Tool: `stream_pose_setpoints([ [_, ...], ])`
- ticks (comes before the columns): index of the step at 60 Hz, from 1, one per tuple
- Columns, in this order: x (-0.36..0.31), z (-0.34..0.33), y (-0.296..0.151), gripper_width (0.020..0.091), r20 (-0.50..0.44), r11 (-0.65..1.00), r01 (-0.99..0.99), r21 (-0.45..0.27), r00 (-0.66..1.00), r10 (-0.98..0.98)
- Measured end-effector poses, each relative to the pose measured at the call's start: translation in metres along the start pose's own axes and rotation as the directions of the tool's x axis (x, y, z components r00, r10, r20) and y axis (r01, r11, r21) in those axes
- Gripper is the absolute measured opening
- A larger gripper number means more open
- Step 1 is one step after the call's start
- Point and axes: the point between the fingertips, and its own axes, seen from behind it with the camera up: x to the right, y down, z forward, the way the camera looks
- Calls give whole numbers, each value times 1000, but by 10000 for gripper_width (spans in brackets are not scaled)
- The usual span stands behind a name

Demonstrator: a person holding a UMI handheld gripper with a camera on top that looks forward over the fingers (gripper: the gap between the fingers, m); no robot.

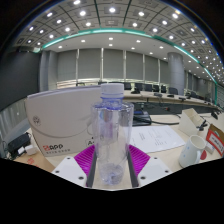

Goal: Pour water

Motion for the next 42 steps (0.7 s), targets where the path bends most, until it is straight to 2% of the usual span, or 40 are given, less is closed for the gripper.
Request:
stream_pose_setpoints([
  [4,-4,1,-2,482,21,1000,4,10,1000,-4],
  [13,1,-2,-4,340,13,1000,-16,23,1000,15],
  [22,1,-11,-19,341,54,995,-94,34,994,92],
  [30,14,-27,-56,340,143,926,-375,36,919,366],
  [35,29,-32,-80,339,209,806,-591,12,790,576],
  [42,53,-37,-105,340,274,555,-830,-54,522,807],
])
